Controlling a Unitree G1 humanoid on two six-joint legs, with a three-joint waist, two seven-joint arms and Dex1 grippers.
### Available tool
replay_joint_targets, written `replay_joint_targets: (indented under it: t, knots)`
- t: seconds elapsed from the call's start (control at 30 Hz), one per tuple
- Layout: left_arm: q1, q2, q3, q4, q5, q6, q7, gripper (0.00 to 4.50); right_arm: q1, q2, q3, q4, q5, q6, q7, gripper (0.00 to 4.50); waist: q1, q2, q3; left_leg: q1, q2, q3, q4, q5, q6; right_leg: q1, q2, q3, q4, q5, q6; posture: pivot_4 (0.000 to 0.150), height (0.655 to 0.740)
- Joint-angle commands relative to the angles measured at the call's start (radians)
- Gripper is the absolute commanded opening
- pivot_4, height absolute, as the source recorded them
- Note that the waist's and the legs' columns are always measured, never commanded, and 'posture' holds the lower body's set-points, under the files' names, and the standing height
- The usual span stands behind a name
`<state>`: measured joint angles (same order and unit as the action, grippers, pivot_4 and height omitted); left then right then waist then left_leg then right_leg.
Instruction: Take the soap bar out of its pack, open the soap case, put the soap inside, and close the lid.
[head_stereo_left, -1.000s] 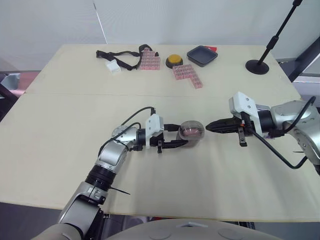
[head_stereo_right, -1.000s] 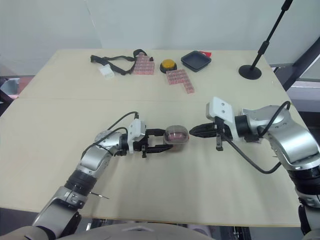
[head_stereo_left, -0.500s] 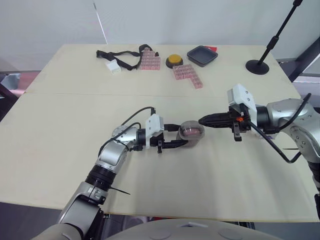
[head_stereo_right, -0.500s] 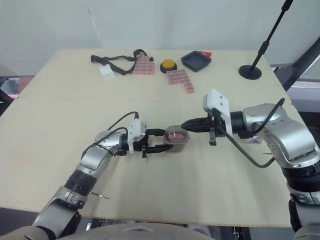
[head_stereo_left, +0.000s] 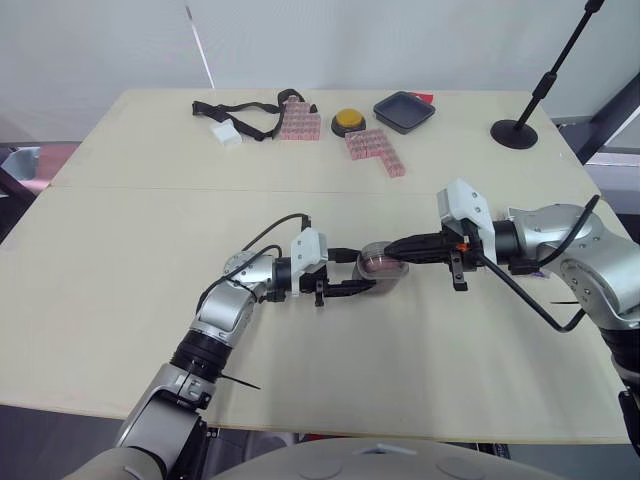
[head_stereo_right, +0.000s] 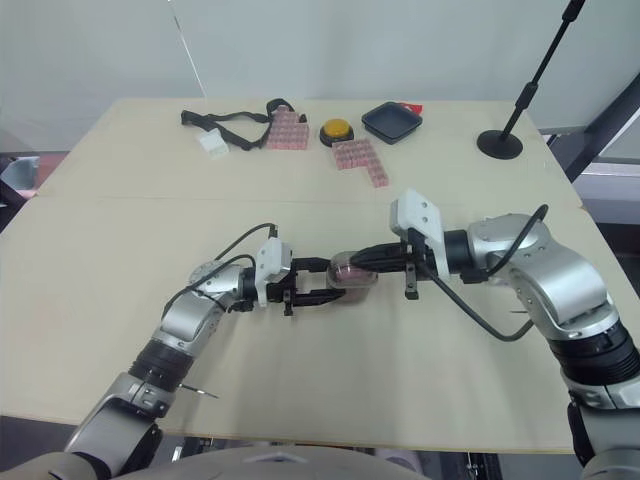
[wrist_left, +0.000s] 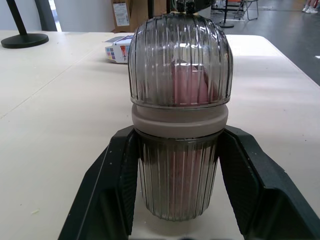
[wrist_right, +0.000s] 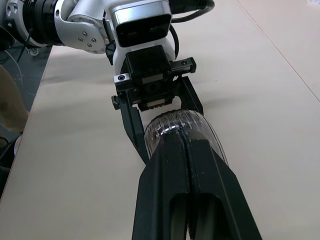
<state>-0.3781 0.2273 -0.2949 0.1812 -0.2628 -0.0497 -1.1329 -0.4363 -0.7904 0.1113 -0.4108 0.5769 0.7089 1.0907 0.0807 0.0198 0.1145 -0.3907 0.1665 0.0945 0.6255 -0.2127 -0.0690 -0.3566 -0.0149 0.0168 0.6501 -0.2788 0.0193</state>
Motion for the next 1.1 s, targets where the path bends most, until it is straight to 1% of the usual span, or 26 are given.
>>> replay_joint_targets:
  t: [0.03,0.6,0.77,0.87,0.97,1.1]
  knots:
    - [0.004,0.005,0.000,-0.020,0.005,-0.006,0.008,1.87,0.013,-0.013,0.030,0.001,-0.032,-0.001,-0.006,0.04,0.000,0.000,0.000,0.000,0.000,0.000,0.000,0.000,0.000,0.000,0.000,0.000,0.000,0.000,0.000,0.150,0.7400]
    - [0.006,0.005,0.001,-0.020,0.004,-0.008,0.012,1.87,0.000,-0.001,0.107,0.038,-0.071,-0.012,-0.024,0.04,-0.002,0.000,0.000,0.003,0.000,0.000,0.000,0.000,0.000,0.005,0.000,0.000,0.000,0.000,0.000,0.150,0.7400]
    - [0.009,0.009,0.005,-0.024,0.001,-0.003,0.014,1.87,0.004,0.014,0.057,0.041,-0.049,-0.031,-0.046,0.04,-0.003,0.000,0.000,0.009,0.000,0.000,-0.001,0.000,0.000,0.006,0.000,0.000,-0.001,0.000,0.000,0.150,0.7400]
    - [0.008,0.014,0.008,-0.025,-0.003,0.002,0.014,1.87,0.004,0.032,-0.046,0.049,0.011,-0.016,-0.082,0.04,-0.003,0.000,0.000,0.009,0.000,0.000,-0.001,0.000,0.000,0.006,0.000,0.000,-0.001,0.000,0.000,0.150,0.7400]
    - [0.007,0.017,0.013,-0.027,-0.012,0.018,0.012,1.87,0.027,0.026,-0.127,0.040,0.028,-0.038,-0.097,0.86,-0.001,0.000,0.000,0.008,0.000,0.000,-0.001,0.000,0.000,0.005,0.000,0.000,-0.001,0.000,0.000,0.150,0.7400]
    - [0.005,0.022,0.018,-0.038,-0.031,0.054,0.007,1.87,0.101,0.005,-0.217,0.025,0.039,-0.079,-0.072,2.22,0.000,0.000,0.000,0.007,0.000,0.000,-0.003,0.000,0.000,0.004,0.000,0.000,-0.003,0.000,0.000,0.150,0.7400]
